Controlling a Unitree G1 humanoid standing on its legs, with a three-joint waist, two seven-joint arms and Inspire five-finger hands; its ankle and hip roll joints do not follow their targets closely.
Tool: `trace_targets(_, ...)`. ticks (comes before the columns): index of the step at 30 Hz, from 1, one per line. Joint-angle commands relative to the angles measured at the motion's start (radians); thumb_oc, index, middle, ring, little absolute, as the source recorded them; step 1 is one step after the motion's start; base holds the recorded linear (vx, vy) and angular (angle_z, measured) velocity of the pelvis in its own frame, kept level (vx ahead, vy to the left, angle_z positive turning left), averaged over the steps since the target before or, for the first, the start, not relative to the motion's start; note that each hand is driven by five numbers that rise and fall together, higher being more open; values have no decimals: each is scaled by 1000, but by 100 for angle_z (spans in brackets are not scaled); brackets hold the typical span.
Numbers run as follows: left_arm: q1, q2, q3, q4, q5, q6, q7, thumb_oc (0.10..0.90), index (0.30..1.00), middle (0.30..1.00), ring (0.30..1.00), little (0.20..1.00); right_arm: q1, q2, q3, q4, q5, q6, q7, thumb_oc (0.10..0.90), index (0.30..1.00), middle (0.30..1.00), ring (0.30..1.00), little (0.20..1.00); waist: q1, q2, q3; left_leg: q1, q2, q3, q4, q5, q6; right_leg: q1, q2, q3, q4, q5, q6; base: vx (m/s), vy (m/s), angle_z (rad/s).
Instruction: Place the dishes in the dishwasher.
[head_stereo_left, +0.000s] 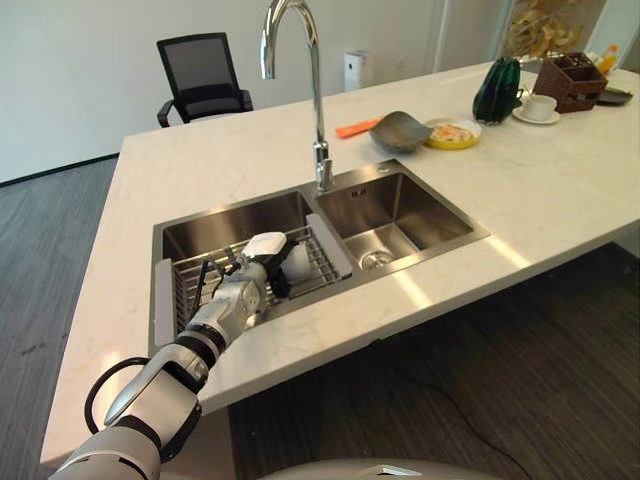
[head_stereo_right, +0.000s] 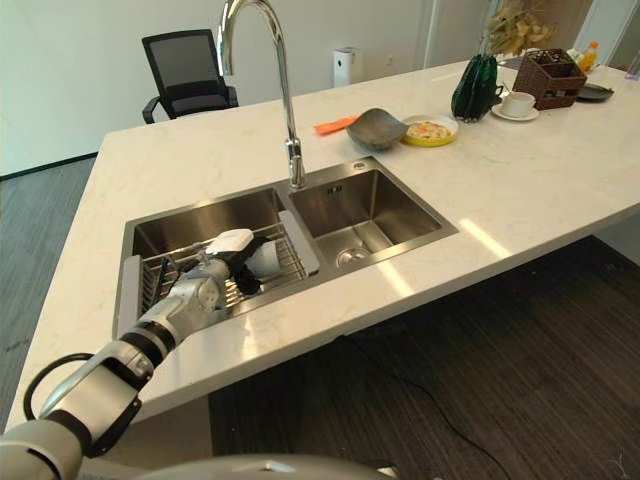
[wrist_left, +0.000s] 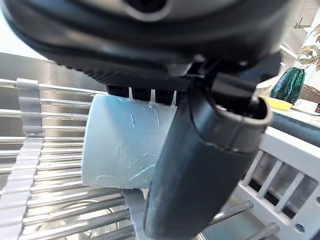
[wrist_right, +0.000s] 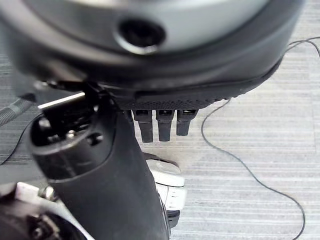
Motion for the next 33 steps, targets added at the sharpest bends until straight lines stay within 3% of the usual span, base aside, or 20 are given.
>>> trace_targets(1, -134, 61, 20, 94, -81, -13, 32, 400, 300, 300, 300, 300, -111, 29, -26, 22, 31, -54, 1, 800, 900, 900, 900, 900, 30, -29, 59, 59, -38, 27, 11, -80, -6, -3, 4, -13, 17, -44, 41, 0, 0, 0)
trace_targets(5, -104, 108, 58, -53, -155, -63, 67, 400, 300, 300, 300, 300, -99, 30, -33, 5, 39, -67, 0, 800, 900, 900, 900, 900, 37, -34, 58, 59, -40, 22, 11, -82, -5, 1, 2, -16, 17, -46, 42, 0, 1, 1)
trace_targets(7, -92, 69, 88, -144, -206, -81, 111, 400, 300, 300, 300, 300, -87, 39, -29, -11, 39, -76, -3, 800, 900, 900, 900, 900, 38, -39, 58, 60, -40, 18, 11, -83, -5, 4, 0, -18, 17, -48, 41, 7, 2, 6)
trace_targets(9, -61, 79, 176, -273, -287, -125, 174, 400, 300, 300, 300, 300, -78, 38, -39, -29, 43, -83, -2, 800, 900, 900, 900, 900, 43, -44, 57, 60, -41, 15, 11, -84, -5, 5, -2, -22, 17, -48, 40, 3, 0, 7)
trace_targets(11, 34, 27, 312, -423, -435, -187, 240, 400, 300, 300, 300, 300, -65, 28, -58, -69, 48, -96, -15, 800, 900, 900, 900, 900, 50, -55, 57, 52, -41, 11, 11, -73, -5, -2, -3, -27, 17, -36, 36, -37, -9, 4)
trace_targets(16, 88, -39, 435, -690, -665, -265, 256, 400, 300, 300, 300, 300, -77, 16, -93, -75, 57, -89, -37, 800, 900, 900, 900, 900, 66, -61, 54, 51, -41, 3, 11, -76, -2, 5, -7, -37, 17, -36, 35, -3, -1, 2)
trace_targets(23, 175, -34, 549, -901, -769, -319, 239, 400, 300, 300, 300, 300, -105, 24, -104, -50, 70, -77, -37, 800, 900, 900, 900, 900, 94, -63, 50, 47, -43, -12, 11, -77, -3, 8, -10, -51, 17, -41, 32, 8, -3, 7)
trace_targets(26, 258, -22, 631, -973, -731, -344, 263, 400, 300, 300, 300, 300, -106, 35, -107, -43, 75, -79, -31, 800, 900, 900, 900, 900, 116, -65, 51, 49, -46, -20, 11, -77, -2, 13, -11, -56, 17, -47, 30, 9, -30, 4)
trace_targets(28, 377, -2, 743, -1013, -737, -379, 288, 400, 300, 300, 300, 300, -120, 32, -108, -49, 81, -83, -17, 800, 900, 900, 900, 900, 154, -68, 65, 45, -41, -40, 33, -63, -9, 13, -10, -51, 17, -50, 20, -14, -92, 1)
trace_targets(31, 447, -8, 806, -1036, -768, -414, 287, 400, 300, 300, 300, 300, -134, 22, -104, -64, 88, -87, -10, 800, 900, 900, 900, 900, 206, -85, 117, -66, -41, -88, 165, -44, -32, 3, -19, -67, 17, -46, 5, -107, -89, 8)
trace_targets(32, 448, -8, 806, -1036, -768, -414, 286, 400, 300, 300, 300, 300, -134, 22, -104, -64, 88, -87, -10, 800, 900, 900, 900, 900, 204, -85, 115, -70, -42, -90, 167, -45, -32, 1, -19, -69, 17, -46, 5, -110, -76, 46)
trace_targets(33, 485, -21, 829, -1041, -781, -434, 290, 400, 300, 300, 300, 300, -150, 14, -94, -61, 68, -86, -2, 800, 900, 900, 900, 900, 247, -82, 131, -119, -48, -135, 156, 3, -56, -3, -29, -125, 17, -60, 4, -38, -41, 39)
